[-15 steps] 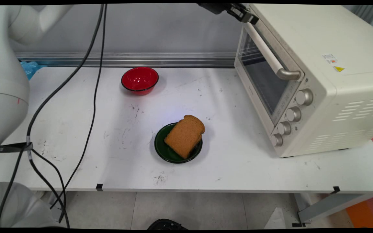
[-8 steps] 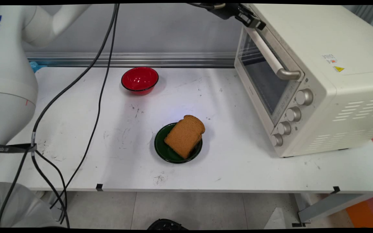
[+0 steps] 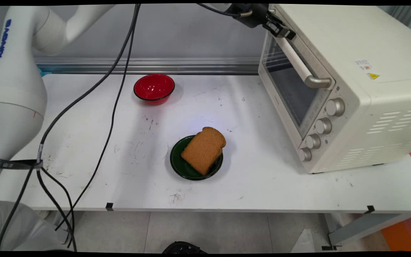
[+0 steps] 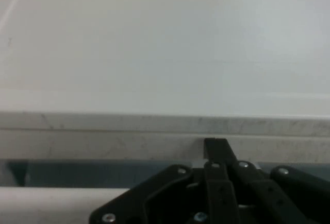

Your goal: Open the oven

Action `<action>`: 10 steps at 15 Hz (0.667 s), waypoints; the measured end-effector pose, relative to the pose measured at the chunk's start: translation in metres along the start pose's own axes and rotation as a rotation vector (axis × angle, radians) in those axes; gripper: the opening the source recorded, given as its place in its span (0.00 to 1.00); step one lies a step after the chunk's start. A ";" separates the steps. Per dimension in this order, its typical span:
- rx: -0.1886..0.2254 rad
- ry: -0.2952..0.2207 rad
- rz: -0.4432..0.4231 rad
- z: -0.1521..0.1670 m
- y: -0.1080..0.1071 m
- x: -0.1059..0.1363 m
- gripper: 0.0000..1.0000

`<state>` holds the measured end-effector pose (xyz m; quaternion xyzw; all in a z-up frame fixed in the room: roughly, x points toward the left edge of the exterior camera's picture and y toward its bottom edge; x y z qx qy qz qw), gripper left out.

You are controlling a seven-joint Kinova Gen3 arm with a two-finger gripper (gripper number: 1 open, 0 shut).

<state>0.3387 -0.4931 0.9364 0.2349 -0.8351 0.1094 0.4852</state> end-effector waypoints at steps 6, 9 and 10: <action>-0.008 -0.011 0.002 0.003 0.000 -0.007 0.00; -0.007 -0.018 0.002 -0.001 0.000 -0.010 0.00; -0.007 -0.020 0.001 -0.002 0.000 -0.011 0.00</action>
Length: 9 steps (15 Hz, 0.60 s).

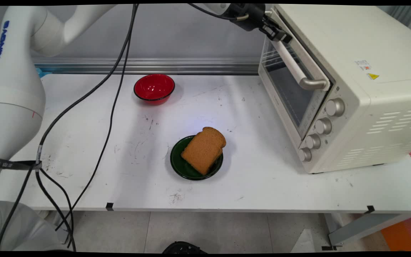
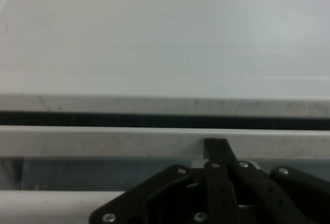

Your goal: Open the oven

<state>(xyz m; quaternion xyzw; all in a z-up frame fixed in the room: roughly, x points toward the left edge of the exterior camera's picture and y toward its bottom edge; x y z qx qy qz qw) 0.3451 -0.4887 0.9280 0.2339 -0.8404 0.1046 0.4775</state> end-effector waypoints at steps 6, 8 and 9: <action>0.002 -0.021 -0.006 -0.016 0.002 -0.009 0.00; 0.002 -0.030 -0.007 -0.022 0.003 -0.012 0.00; 0.002 -0.033 -0.006 -0.024 0.003 -0.012 0.00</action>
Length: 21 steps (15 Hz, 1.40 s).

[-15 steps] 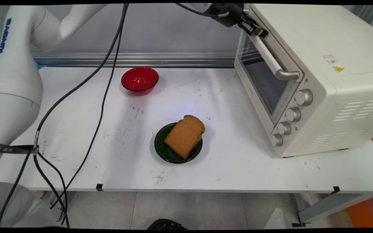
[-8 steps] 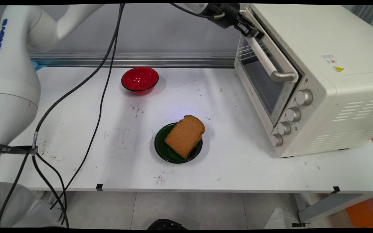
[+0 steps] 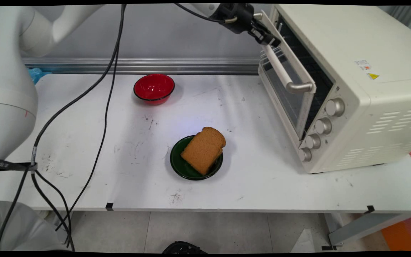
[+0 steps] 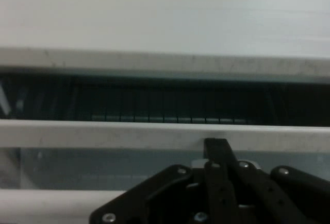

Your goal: Open the oven

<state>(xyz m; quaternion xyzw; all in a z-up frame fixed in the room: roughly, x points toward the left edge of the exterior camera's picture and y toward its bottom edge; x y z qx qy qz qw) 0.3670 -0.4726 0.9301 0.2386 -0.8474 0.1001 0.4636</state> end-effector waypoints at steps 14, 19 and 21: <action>0.013 -0.107 0.006 -0.037 0.011 -0.029 0.00; 0.019 -0.140 0.000 -0.042 0.015 -0.043 0.00; 0.020 -0.150 -0.001 -0.042 0.017 -0.049 0.00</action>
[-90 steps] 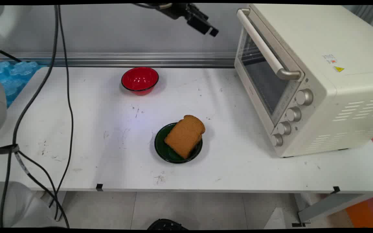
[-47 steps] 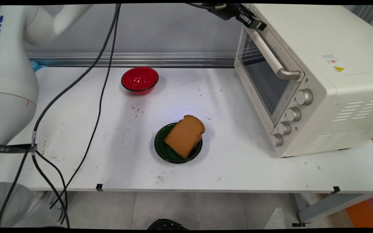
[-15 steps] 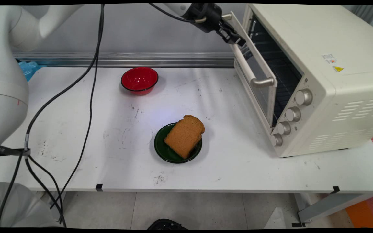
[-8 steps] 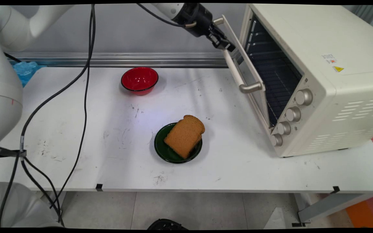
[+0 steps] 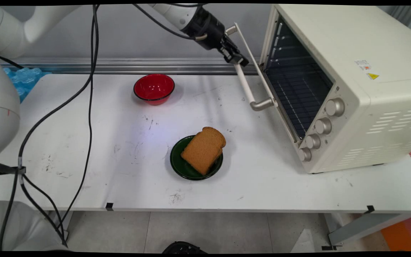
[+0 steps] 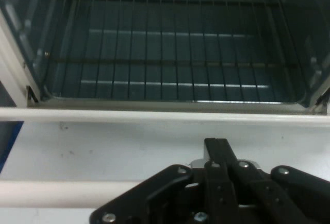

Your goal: Open the oven

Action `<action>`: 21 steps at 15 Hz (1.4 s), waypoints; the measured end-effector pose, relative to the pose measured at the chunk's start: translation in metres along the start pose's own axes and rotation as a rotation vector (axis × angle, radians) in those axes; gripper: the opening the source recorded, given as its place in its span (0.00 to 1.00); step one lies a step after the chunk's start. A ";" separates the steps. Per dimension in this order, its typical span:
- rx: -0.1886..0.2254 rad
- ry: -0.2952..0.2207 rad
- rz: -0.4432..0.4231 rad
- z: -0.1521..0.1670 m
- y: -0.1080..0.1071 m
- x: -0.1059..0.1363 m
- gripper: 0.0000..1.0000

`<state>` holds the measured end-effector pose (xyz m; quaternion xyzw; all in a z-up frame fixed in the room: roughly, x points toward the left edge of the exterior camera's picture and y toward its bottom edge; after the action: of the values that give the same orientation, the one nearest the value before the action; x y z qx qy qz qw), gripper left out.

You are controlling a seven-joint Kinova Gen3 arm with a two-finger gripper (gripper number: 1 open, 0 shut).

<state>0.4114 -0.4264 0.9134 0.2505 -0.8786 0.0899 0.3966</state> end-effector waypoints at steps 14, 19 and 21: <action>0.021 0.010 0.026 0.018 0.008 -0.057 0.00; 0.023 0.028 0.048 0.024 0.010 -0.085 0.00; 0.021 0.036 0.053 0.026 0.010 -0.095 0.00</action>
<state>0.4425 -0.3916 0.8257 0.2297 -0.8766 0.1143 0.4071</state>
